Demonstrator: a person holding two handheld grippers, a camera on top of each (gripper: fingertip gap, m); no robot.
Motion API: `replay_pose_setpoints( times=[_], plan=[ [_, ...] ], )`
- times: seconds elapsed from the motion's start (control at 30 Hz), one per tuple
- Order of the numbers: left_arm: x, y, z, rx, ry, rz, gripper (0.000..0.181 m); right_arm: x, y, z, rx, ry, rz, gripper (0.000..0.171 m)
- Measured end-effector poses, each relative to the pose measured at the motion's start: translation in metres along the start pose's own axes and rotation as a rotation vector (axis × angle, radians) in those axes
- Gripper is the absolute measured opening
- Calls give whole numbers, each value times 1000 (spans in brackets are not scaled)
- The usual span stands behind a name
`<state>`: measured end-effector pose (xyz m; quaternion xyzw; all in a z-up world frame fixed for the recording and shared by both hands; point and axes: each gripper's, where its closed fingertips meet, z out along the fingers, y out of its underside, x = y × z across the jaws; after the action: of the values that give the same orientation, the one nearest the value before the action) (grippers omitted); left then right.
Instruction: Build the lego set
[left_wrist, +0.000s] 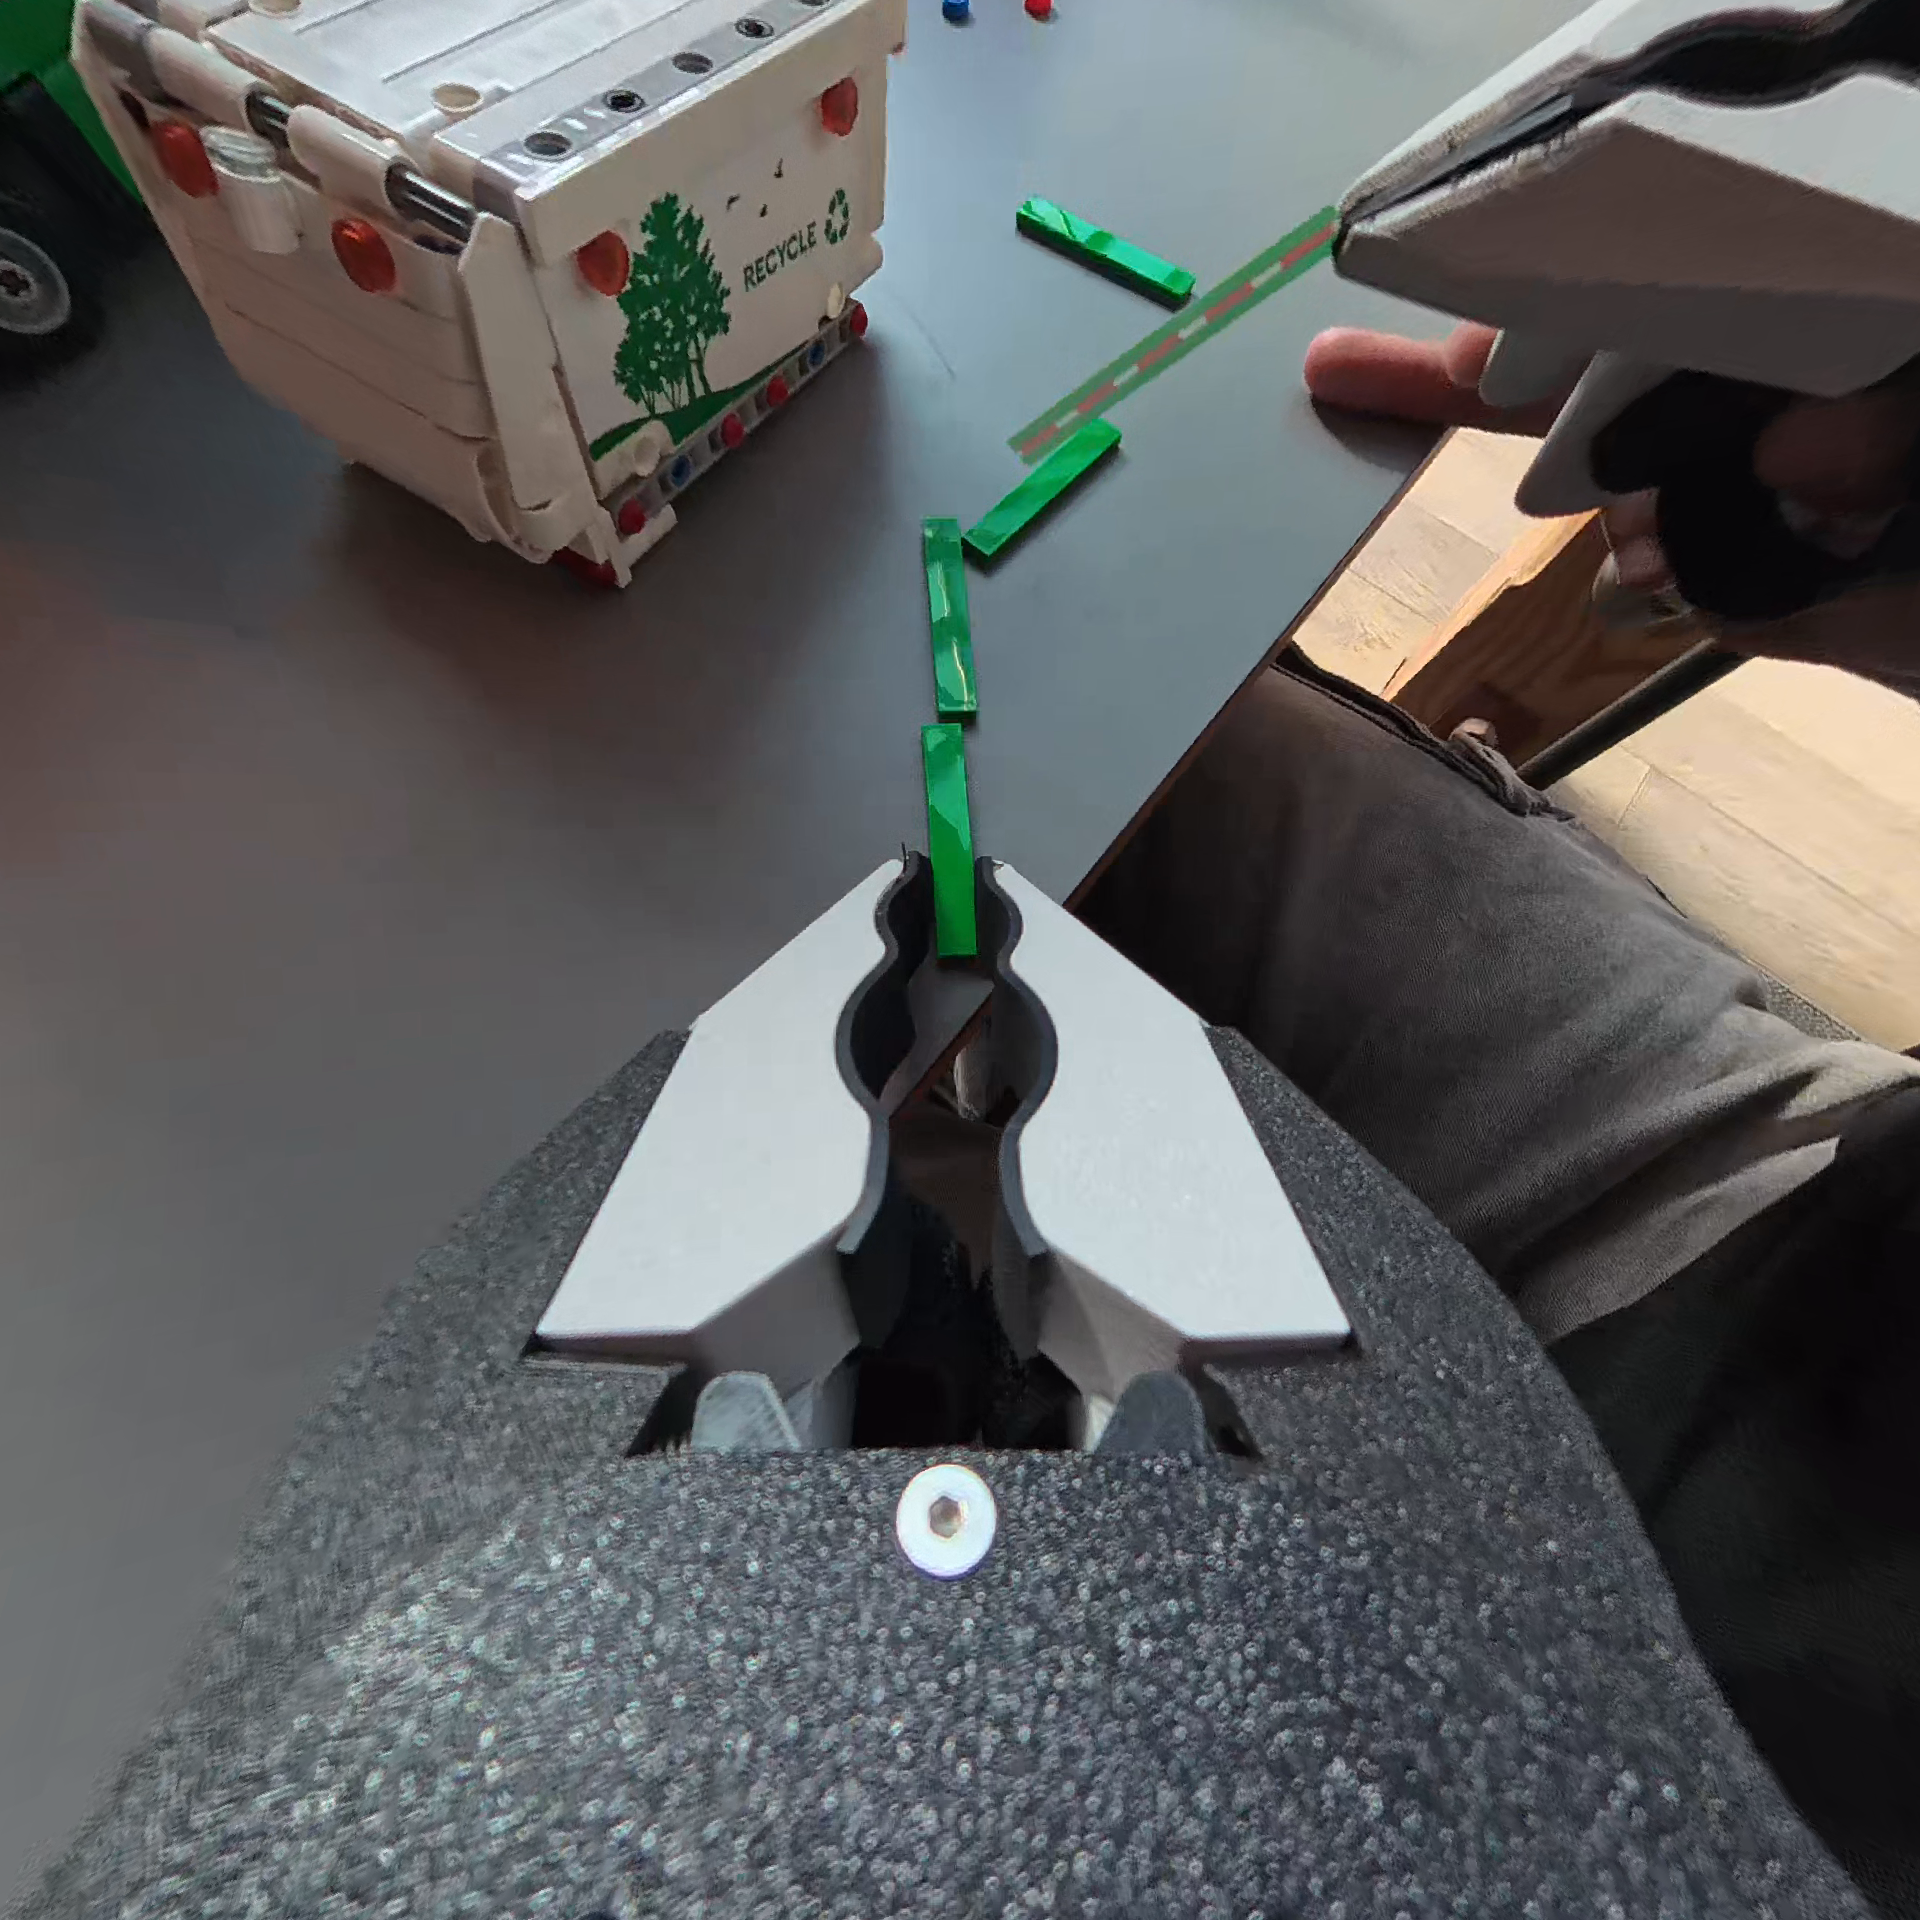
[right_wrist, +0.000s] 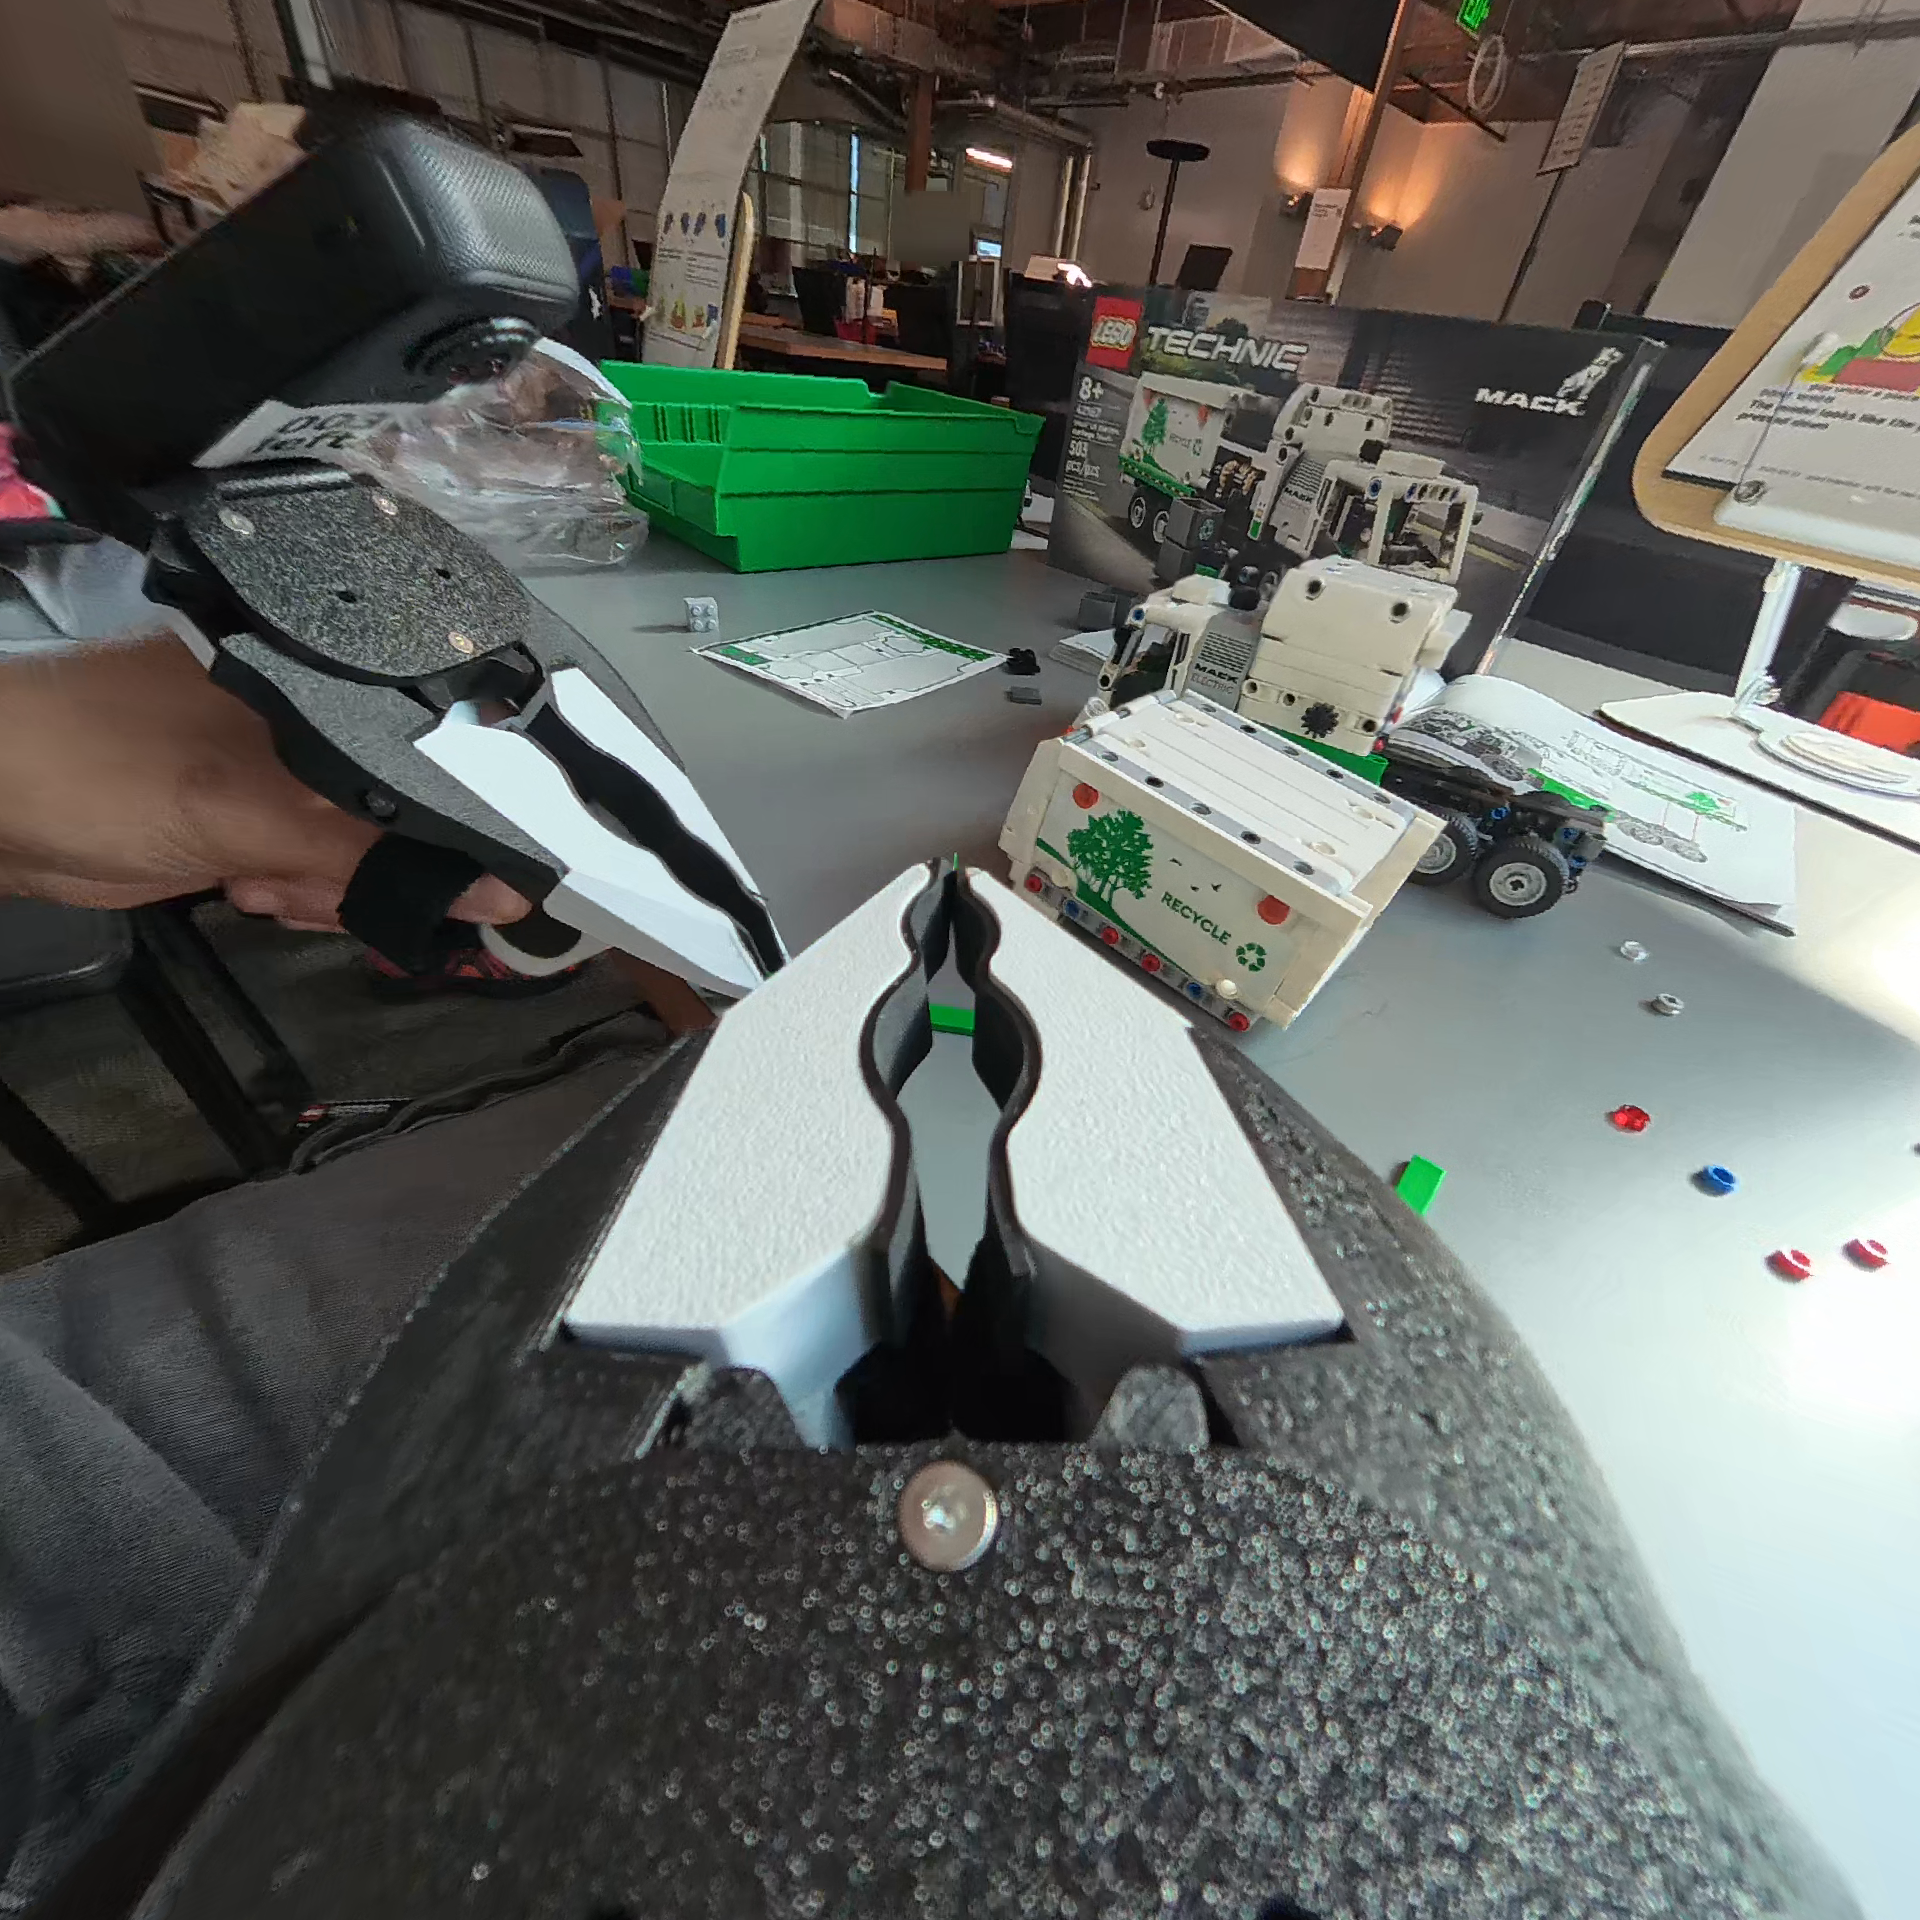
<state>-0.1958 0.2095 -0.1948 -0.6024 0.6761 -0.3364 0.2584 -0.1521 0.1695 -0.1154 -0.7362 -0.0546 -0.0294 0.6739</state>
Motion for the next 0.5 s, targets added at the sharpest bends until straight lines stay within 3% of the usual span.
replay_pose_setpoints(
  times=[0.03,0.2,0.37,0.5],
  plan=[
    [-3,-1,1,9,-7,-27,7,1,1,2,-18,26,-26,0],
    [-16,-7,6,1,-12,-108,7,-2,13,10,-140,97,-225,0],
    [-26,-10,10,-92,3,-16,7,10,11,3,-161,-74,-160,0],
    [-38,-14,14,-145,2,17,7,51,3,-13,-137,-39,-318,0]
  ],
)
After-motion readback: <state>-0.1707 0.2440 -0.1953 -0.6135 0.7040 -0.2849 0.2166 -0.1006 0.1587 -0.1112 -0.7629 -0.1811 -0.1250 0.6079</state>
